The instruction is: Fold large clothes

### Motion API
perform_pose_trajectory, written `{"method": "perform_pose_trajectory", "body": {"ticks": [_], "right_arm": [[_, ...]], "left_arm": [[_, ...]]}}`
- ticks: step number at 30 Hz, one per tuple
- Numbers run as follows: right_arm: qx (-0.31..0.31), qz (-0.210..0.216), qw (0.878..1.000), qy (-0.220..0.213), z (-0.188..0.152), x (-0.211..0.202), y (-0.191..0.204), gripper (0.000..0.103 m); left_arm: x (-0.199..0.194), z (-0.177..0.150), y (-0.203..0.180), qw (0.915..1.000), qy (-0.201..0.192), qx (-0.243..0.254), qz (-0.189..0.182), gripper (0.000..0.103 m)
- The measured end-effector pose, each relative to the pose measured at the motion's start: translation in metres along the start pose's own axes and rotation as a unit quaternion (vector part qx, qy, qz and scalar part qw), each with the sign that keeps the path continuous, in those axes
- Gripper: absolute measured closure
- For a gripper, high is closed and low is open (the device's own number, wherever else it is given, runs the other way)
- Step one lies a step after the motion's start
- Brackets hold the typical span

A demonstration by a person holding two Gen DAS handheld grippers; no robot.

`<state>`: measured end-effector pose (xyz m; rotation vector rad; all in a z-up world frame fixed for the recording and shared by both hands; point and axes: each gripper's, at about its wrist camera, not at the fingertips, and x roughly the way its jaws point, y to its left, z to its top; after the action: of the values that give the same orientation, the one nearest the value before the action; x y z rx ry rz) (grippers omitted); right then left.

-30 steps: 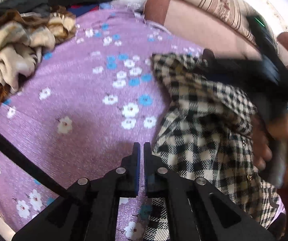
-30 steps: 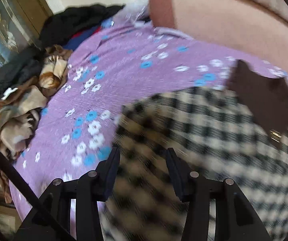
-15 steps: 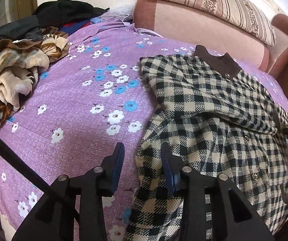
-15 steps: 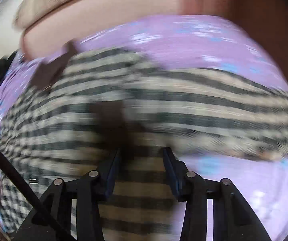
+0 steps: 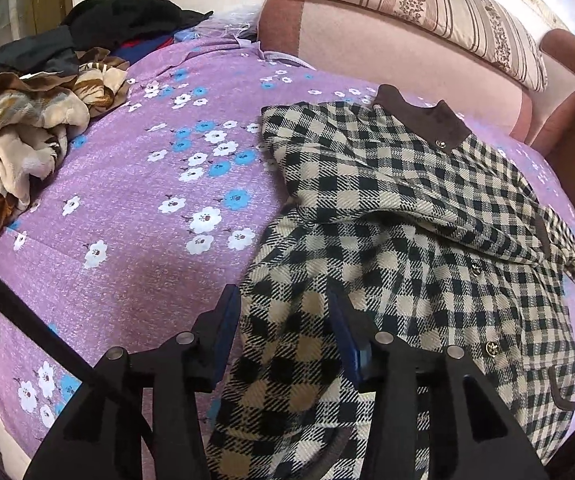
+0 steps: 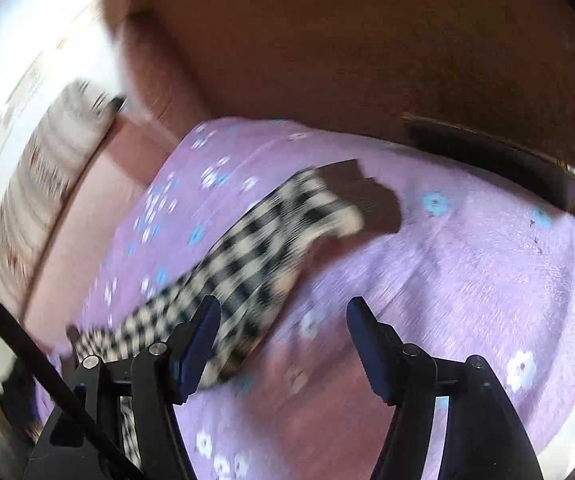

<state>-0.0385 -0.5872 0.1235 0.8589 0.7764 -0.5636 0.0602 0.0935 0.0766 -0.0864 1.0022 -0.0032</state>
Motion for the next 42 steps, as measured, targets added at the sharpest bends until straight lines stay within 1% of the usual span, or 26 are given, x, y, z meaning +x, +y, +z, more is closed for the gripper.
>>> {"method": "perform_pose_trajectory", "body": {"ticks": [3, 6, 7, 8, 9, 11, 14, 15, 16, 18, 20, 21, 22, 23, 25, 28, 29, 30, 31, 33, 34, 35, 37, 39, 40, 42], "right_arm": [[0.023, 0.004, 1.000, 0.003, 0.017, 0.012, -0.007, 0.032], [0.035, -0.009, 0.999, -0.003, 0.031, 0.024, -0.007, 0.035], [0.041, -0.012, 0.999, -0.002, 0.032, 0.033, -0.002, 0.055], [0.047, -0.013, 0.999, 0.000, 0.034, 0.037, 0.001, 0.086], [0.043, -0.018, 0.999, 0.009, 0.037, 0.042, 0.006, 0.093], [0.005, -0.044, 0.999, 0.001, 0.039, 0.042, 0.027, 0.096], [-0.087, -0.043, 0.995, -0.012, 0.032, 0.030, 0.078, 0.096], [-0.130, -0.027, 0.991, -0.012, 0.021, 0.024, 0.108, 0.096], [-0.153, -0.015, 0.988, -0.011, 0.012, 0.022, 0.126, 0.096], [-0.223, 0.028, 0.974, -0.004, -0.020, 0.017, 0.184, 0.096], [-0.272, 0.063, 0.960, 0.004, -0.053, 0.013, 0.228, 0.096], [-0.307, 0.093, 0.947, 0.014, -0.082, 0.011, 0.262, 0.096], [-0.324, 0.110, 0.939, 0.022, -0.099, 0.011, 0.281, 0.096], [-0.350, 0.139, 0.925, 0.039, -0.129, 0.012, 0.312, 0.096], [-0.382, 0.179, 0.904, 0.069, -0.178, 0.019, 0.350, 0.096], [-0.436, 0.212, 0.868, 0.110, -0.265, 0.032, 0.401, 0.096], [-0.454, 0.222, 0.852, 0.137, -0.301, 0.041, 0.415, 0.096], [-0.464, 0.228, 0.841, 0.159, -0.322, 0.048, 0.419, 0.095], [-0.476, 0.235, 0.825, 0.192, -0.349, 0.057, 0.424, 0.094], [-0.502, 0.232, 0.794, 0.252, -0.398, 0.073, 0.424, 0.079], [-0.511, 0.230, 0.786, 0.261, -0.410, 0.080, 0.419, 0.068], [-0.514, 0.241, 0.779, 0.266, -0.419, 0.077, 0.412, 0.062], [-0.509, 0.258, 0.776, 0.268, -0.417, 0.068, 0.398, 0.061], [-0.506, 0.265, 0.778, 0.262, -0.405, 0.053, 0.381, 0.055], [-0.506, 0.265, 0.781, 0.254, -0.394, 0.045, 0.369, 0.051], [-0.504, 0.257, 0.791, 0.232, -0.371, 0.033, 0.345, 0.048]], "left_arm": [[0.004, 0.001, -0.002, 1.0000, 0.005, -0.004, -0.001, 0.059], [0.007, 0.003, -0.002, 1.0000, 0.005, -0.007, 0.001, 0.059], [0.007, 0.003, -0.001, 1.0000, 0.004, -0.008, 0.003, 0.059], [0.007, 0.003, 0.000, 0.9999, 0.004, -0.010, 0.003, 0.059], [0.007, 0.004, 0.002, 0.9999, 0.003, -0.012, 0.001, 0.059], [0.006, 0.005, 0.006, 0.9998, 0.003, -0.019, -0.002, 0.059], [0.005, 0.009, 0.014, 0.9992, 0.006, -0.037, -0.017, 0.059], [0.005, 0.010, 0.016, 0.9988, 0.007, -0.042, -0.022, 0.059], [0.004, 0.011, 0.019, 0.9984, 0.008, -0.050, -0.026, 0.059], [0.002, 0.012, 0.022, 0.9980, 0.005, -0.057, -0.027, 0.059], [-0.001, 0.013, 0.025, 0.9980, -0.002, -0.060, -0.021, 0.059], [-0.003, 0.014, 0.028, 0.9979, -0.006, -0.062, -0.017, 0.059], [-0.006, 0.016, 0.032, 0.9977, -0.013, -0.065, -0.012, 0.059], [-0.008, 0.017, 0.036, 0.9974, -0.017, -0.069, -0.009, 0.059], [-0.013, 0.022, 0.049, 0.9959, -0.028, -0.086, -0.002, 0.059], [-0.019, 0.027, 0.070, 0.9924, -0.039, -0.116, 0.006, 0.059], [-0.021, 0.030, 0.079, 0.9904, -0.043, -0.131, 0.009, 0.059], [-0.023, 0.031, 0.087, 0.9886, -0.045, -0.143, 0.009, 0.059], [-0.025, 0.033, 0.096, 0.9865, -0.047, -0.157, 0.006, 0.059], [-0.029, 0.035, 0.110, 0.9830, -0.052, -0.176, 0.002, 0.059], [-0.031, 0.036, 0.115, 0.9815, -0.056, -0.183, -0.001, 0.058], [-0.033, 0.037, 0.117, 0.9809, -0.058, -0.185, -0.004, 0.057], [-0.036, 0.037, 0.115, 0.9809, -0.064, -0.183, -0.012, 0.051], [-0.037, 0.037, 0.107, 0.9822, -0.070, -0.173, -0.022, 0.050], [-0.037, 0.038, 0.101, 0.9835, -0.070, -0.165, -0.027, 0.050], [-0.034, 0.038, 0.086, 0.9864, -0.070, -0.144, -0.036, 0.048]]}}
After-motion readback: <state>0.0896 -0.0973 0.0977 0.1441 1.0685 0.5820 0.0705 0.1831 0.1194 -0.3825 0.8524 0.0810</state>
